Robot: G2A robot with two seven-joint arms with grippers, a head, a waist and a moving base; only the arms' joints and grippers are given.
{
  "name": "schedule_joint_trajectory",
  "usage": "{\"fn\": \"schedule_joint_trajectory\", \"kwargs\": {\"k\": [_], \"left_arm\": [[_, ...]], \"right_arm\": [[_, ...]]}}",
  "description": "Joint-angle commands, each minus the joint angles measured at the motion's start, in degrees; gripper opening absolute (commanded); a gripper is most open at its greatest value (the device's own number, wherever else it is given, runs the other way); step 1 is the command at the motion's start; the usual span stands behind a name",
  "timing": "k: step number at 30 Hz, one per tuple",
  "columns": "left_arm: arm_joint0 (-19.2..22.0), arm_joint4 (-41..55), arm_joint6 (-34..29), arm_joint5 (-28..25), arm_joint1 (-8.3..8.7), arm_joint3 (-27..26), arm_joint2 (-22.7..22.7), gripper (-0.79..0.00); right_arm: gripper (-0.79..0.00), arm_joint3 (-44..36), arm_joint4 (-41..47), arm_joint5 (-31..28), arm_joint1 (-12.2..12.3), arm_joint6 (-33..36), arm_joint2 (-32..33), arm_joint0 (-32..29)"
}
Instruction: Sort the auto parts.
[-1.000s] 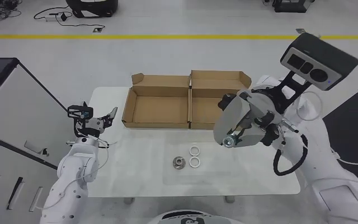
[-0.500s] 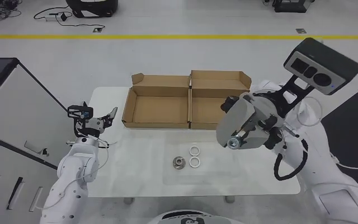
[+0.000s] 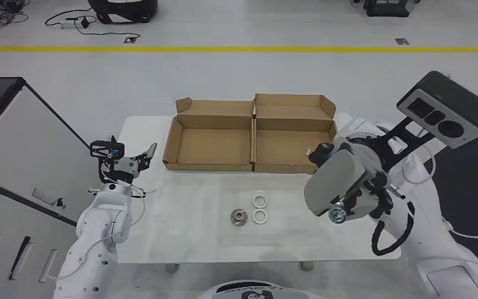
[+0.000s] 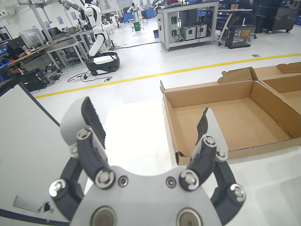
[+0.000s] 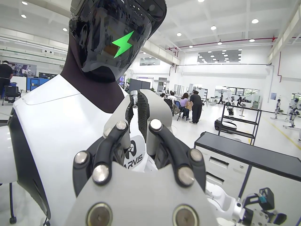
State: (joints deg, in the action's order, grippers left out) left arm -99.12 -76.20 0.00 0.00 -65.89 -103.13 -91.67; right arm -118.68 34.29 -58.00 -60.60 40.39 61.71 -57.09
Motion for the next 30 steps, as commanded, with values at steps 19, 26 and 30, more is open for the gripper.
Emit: {"fn": "schedule_joint_trajectory", "kwargs": {"k": [19,26,30], "left_arm": [[0.0,0.0,0.0,0.0,0.00,0.0,0.0,0.000],[0.0,0.0,0.0,0.0,0.00,0.0,0.0,0.000],[0.0,0.0,0.0,0.0,0.00,0.0,0.0,0.000]], "right_arm": [[-0.785,5.3,-7.0,13.0,3.4,11.2,19.6,-8.7],[-0.785,10.1,-10.1,19.5,5.1,23.0,26.7,-6.1],[-0.785,13.9,-14.2,23.2,5.8,29.1,25.2,1.1]]}}
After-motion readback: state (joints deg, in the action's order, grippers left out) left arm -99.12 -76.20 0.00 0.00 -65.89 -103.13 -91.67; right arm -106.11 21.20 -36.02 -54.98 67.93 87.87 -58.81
